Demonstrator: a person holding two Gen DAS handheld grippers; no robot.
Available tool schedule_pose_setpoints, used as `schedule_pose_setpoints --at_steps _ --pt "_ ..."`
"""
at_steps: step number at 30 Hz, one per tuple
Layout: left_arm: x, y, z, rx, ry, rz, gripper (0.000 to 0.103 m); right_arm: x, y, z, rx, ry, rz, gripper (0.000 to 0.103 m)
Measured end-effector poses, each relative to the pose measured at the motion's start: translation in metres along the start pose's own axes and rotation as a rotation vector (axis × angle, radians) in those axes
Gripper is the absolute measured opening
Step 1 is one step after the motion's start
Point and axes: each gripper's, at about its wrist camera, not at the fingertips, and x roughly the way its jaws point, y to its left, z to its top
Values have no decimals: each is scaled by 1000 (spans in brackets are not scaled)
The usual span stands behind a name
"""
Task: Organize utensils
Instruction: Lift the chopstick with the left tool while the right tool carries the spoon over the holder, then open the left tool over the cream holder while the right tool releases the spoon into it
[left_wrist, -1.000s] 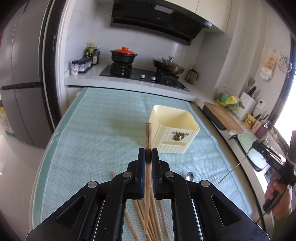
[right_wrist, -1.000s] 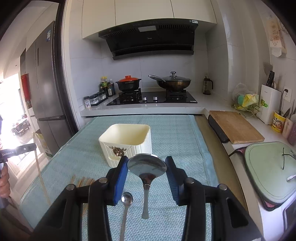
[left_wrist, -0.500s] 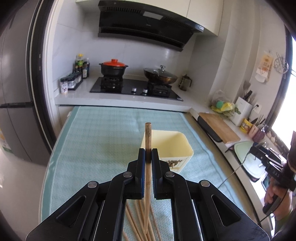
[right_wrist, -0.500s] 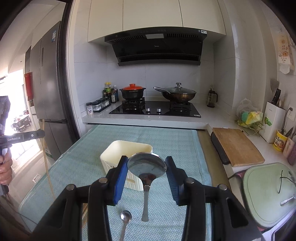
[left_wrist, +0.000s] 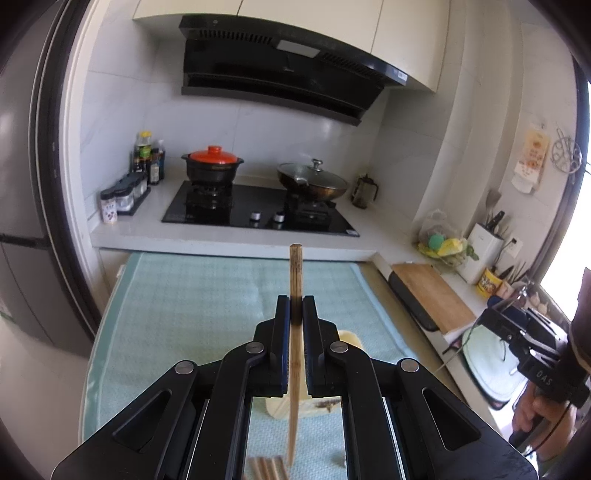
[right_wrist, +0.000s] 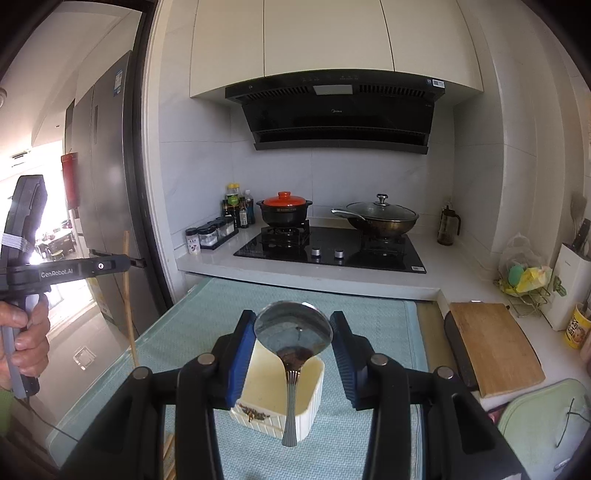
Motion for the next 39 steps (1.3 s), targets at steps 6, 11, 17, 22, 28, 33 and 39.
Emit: schedule_pose_setpoints --at_steps 6,11,17,22,28,33,39 --pt "42 -10 24 -18 -30 9 4 41 4 29 13 -7 49 42" --pt "87 -15 26 -29 -95 59 4 90 0 24 23 10 70 42" --pt "152 -15 1 -36 -51 84 4 166 -17 -12 72 157 91 42" --pt "193 -8 -23 -46 29 105 4 209 -34 -46 116 265 68 42" --pt "209 -3 -34 -36 94 114 5 231 -46 -63 147 335 59 42" --pt "219 -2 -37 -31 139 137 19 238 -53 -65 181 348 25 44" --pt "195 6 -35 -44 135 176 45 230 -61 -56 222 344 -6 59"
